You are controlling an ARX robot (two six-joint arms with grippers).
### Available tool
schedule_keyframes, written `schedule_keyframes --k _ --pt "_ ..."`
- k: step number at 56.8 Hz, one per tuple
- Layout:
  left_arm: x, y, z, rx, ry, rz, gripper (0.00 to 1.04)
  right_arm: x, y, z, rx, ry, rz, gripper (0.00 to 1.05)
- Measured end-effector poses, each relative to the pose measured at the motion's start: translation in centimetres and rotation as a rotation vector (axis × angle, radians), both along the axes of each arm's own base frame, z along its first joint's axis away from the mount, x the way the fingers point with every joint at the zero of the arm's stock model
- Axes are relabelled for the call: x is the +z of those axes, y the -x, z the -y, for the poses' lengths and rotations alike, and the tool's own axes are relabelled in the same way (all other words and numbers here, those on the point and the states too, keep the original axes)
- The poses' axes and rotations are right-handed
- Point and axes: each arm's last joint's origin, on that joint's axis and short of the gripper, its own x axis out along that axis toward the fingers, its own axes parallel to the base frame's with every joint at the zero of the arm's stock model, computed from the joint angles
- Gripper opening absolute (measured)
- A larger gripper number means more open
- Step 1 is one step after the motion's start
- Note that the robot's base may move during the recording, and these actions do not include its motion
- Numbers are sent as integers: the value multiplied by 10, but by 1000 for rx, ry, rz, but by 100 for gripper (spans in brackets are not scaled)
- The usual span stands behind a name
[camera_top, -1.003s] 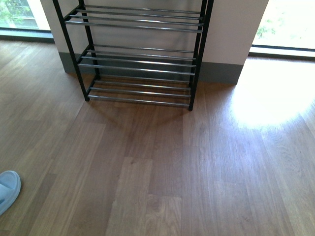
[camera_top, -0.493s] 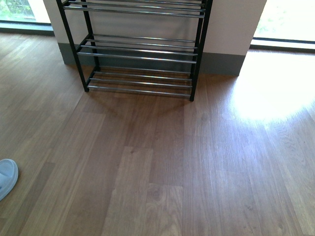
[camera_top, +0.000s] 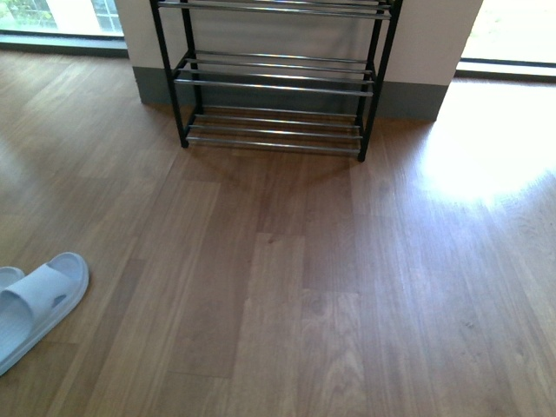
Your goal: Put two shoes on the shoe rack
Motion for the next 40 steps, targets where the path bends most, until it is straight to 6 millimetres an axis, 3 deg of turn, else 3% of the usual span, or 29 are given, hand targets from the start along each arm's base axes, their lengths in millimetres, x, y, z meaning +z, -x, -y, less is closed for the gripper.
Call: schedule_keyframes --k 40 --pt "0 0 0 1 0 -1 95 0 0 0 3 0 -2 95"
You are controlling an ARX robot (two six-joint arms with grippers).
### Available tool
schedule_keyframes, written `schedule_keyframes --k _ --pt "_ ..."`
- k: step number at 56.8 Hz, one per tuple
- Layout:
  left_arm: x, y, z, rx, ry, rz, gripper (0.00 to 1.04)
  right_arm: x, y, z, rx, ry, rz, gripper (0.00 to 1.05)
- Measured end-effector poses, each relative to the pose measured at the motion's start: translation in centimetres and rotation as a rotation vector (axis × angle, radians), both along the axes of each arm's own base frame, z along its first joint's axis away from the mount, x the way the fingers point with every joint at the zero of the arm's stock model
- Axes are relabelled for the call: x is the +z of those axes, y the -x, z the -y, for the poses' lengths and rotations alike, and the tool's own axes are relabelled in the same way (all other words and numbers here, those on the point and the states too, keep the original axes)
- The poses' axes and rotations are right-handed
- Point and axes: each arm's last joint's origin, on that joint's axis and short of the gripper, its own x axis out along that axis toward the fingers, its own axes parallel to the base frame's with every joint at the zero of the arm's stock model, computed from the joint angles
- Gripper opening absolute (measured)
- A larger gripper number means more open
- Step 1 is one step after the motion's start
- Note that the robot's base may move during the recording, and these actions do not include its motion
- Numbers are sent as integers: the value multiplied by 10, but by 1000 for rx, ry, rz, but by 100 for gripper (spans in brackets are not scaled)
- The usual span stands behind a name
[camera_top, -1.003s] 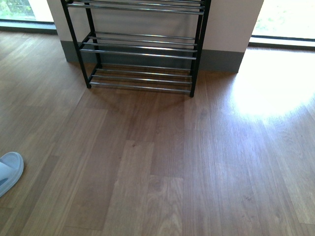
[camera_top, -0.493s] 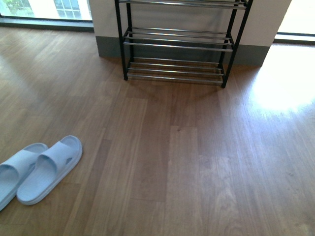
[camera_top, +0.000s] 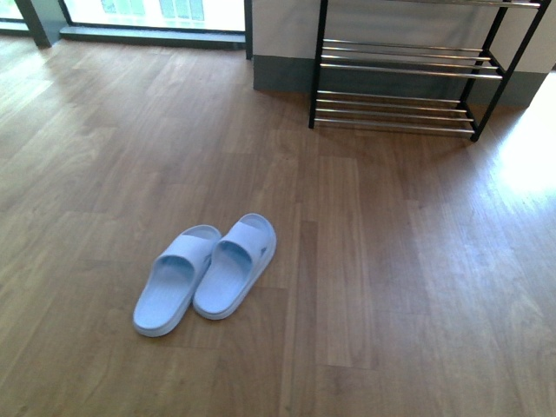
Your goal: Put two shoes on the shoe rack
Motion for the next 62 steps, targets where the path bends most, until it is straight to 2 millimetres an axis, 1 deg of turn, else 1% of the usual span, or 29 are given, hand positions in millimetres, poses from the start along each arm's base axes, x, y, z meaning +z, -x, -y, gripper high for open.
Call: schedule_keyframes --k 62 --pt "0 0 0 2 0 0 95 0 0 0 2 0 2 95"
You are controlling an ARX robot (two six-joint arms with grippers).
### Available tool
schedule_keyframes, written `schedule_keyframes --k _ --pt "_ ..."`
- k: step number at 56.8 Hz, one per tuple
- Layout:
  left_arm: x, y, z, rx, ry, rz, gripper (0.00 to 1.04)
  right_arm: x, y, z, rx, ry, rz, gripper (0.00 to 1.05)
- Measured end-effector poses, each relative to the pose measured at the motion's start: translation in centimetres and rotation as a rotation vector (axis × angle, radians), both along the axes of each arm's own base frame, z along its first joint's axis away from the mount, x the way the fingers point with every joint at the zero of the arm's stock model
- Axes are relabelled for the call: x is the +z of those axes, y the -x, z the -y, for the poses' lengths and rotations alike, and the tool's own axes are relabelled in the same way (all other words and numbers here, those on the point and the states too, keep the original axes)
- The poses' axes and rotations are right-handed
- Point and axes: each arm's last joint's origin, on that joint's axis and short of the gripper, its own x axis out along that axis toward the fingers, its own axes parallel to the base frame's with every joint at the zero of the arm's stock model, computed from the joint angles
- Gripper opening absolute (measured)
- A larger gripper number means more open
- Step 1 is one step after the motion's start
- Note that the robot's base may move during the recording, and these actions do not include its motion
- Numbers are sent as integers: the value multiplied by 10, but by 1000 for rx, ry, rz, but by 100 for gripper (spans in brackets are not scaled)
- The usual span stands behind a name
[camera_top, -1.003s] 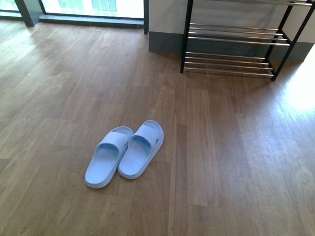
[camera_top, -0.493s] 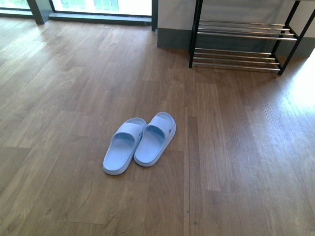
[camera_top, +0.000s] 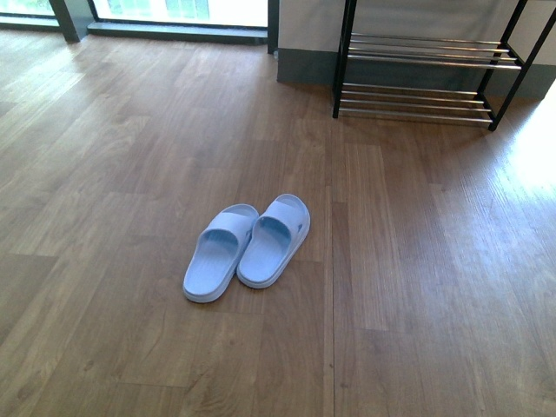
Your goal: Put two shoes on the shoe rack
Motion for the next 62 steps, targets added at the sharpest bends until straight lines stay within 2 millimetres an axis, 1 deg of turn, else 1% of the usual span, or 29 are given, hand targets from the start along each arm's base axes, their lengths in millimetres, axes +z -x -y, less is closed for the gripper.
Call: schedule_keyframes --k 62 --pt "0 0 0 0 0 0 95 0 0 0 0 0 0 95"
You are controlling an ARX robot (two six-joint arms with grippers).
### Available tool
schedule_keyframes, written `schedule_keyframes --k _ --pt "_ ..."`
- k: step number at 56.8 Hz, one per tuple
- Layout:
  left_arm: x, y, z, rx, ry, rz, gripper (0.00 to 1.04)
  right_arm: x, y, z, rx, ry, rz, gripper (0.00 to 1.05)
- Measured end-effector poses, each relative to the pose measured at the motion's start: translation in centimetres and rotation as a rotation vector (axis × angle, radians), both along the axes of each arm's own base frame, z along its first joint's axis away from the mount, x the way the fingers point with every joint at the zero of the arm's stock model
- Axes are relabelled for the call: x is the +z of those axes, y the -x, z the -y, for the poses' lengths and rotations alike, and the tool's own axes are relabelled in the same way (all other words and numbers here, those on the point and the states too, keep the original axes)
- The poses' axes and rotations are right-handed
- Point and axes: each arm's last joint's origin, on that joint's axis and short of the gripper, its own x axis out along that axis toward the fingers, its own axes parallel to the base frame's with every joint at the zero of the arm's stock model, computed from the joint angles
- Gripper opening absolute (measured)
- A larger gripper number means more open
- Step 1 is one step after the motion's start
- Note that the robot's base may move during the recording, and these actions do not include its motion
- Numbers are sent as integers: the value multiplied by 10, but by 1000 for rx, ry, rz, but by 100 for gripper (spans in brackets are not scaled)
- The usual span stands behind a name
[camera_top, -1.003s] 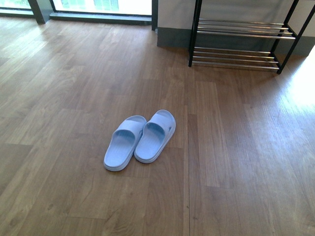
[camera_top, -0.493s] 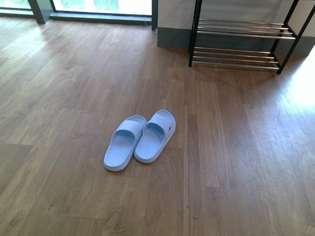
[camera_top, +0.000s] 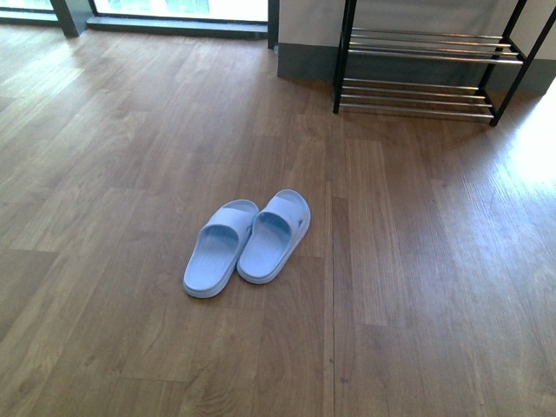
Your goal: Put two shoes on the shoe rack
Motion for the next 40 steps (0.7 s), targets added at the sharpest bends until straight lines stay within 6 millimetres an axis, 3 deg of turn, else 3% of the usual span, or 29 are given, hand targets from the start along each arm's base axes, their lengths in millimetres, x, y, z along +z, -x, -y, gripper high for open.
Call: schedule_keyframes --k 40 --pt "0 0 0 0 0 0 95 0 0 0 0 0 0 95"
